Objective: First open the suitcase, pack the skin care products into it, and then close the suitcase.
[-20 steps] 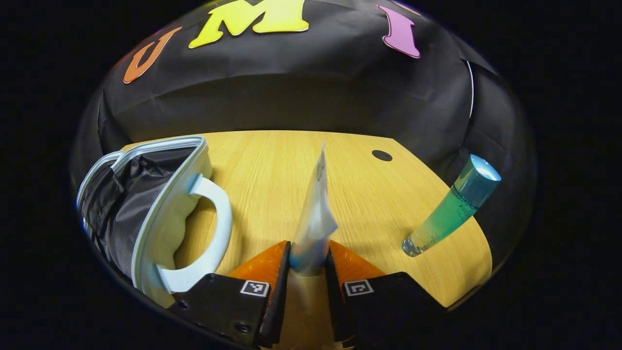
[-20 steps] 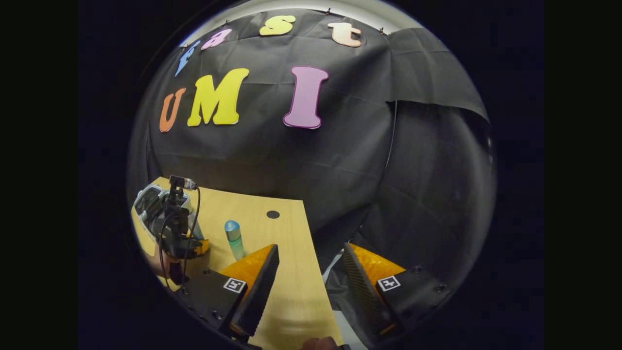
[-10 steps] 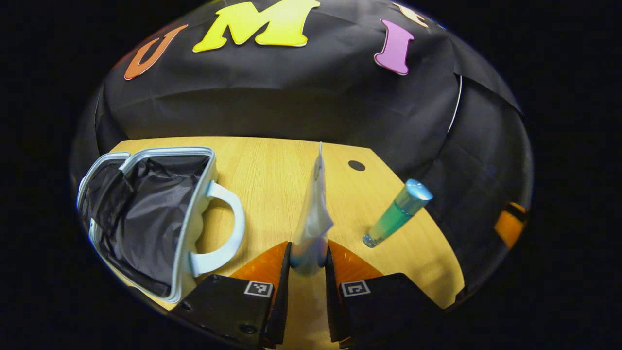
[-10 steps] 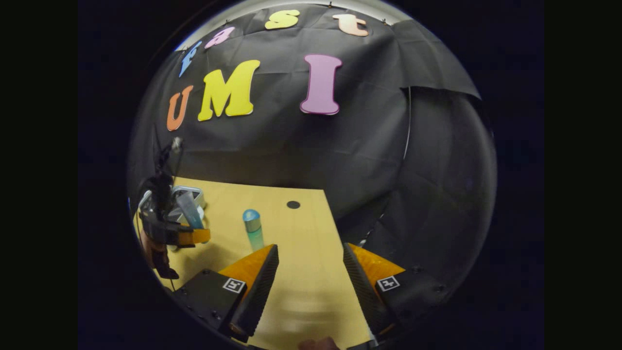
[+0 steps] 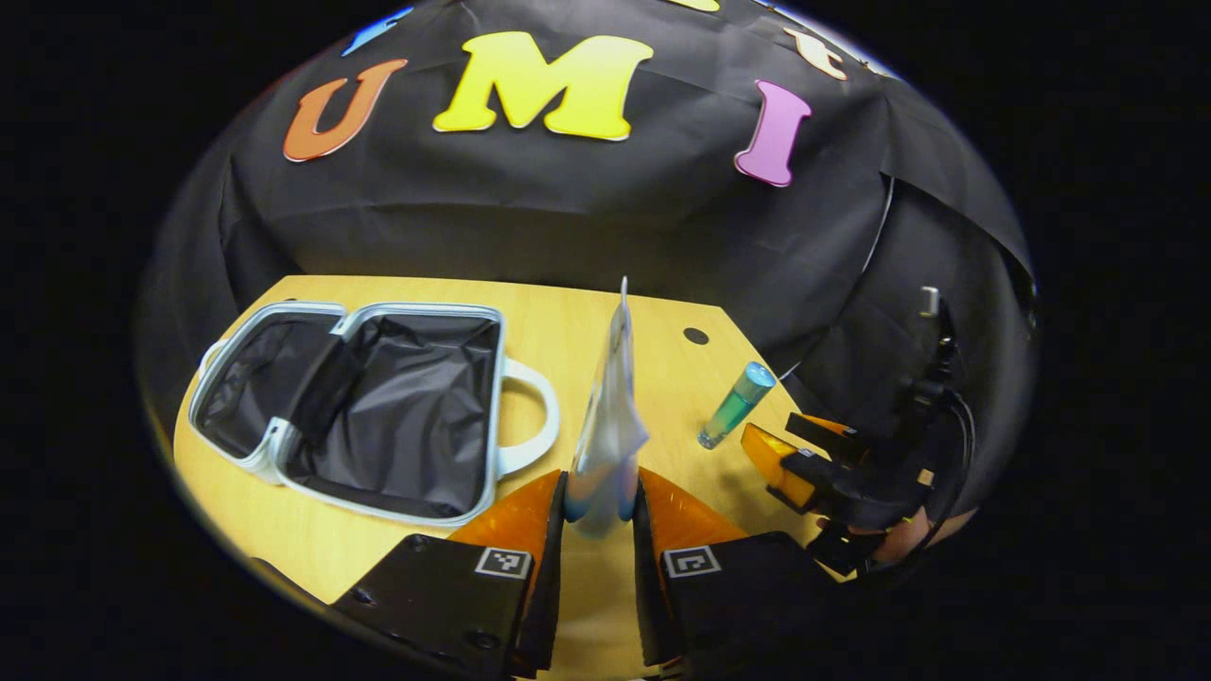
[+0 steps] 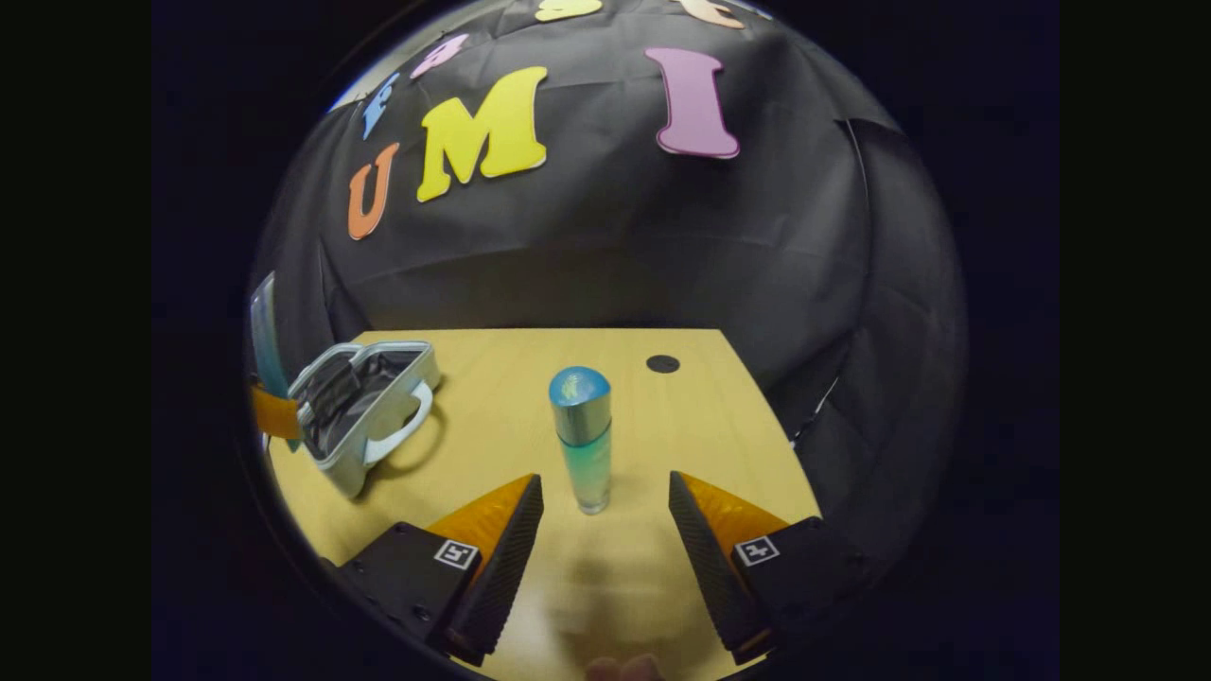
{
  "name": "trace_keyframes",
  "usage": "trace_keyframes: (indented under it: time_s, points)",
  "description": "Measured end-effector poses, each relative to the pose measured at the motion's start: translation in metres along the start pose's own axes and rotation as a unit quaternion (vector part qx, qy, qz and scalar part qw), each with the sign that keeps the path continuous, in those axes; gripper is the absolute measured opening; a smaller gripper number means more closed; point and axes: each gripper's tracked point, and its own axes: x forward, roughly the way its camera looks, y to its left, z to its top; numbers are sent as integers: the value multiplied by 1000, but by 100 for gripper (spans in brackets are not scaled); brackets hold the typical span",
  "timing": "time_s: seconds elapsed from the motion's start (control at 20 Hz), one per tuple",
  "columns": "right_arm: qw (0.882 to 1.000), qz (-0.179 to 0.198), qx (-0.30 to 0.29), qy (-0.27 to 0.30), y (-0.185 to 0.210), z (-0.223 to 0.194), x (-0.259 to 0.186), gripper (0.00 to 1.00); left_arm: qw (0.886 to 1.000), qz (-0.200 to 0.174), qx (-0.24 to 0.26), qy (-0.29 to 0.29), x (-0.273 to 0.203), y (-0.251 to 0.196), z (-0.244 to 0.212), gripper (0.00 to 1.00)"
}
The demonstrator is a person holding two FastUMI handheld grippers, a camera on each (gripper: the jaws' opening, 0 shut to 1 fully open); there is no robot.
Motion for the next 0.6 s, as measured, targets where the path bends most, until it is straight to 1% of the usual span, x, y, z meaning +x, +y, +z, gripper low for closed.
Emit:
trace_keyframes:
  time_s: [0.2, 0.3, 0.45, 0.5, 0.55, 0.6]
  points:
    - [1000, 1, -1, 11, 6, -2, 34, 80, 999, 33, -28, 2, -20, 32, -5, 37]
    - [1000, 9, 1, 13, 10, -2, 43, 80, 998, 45, -40, 1, -26, 47, -7, 36]
    - [999, 17, 4, 27, 15, -6, 59, 76, 997, 55, -47, 0, -33, 62, -7, 36]
    - [999, 12, 4, 31, 14, -5, 62, 71, 997, 58, -49, -1, -35, 68, -5, 37]
    - [999, 7, 3, 31, 12, -4, 65, 63, 997, 58, -52, 0, -35, 73, -2, 36]
    - [999, 1, 0, 34, 10, -5, 67, 59, 997, 58, -55, 1, -36, 79, 0, 36]
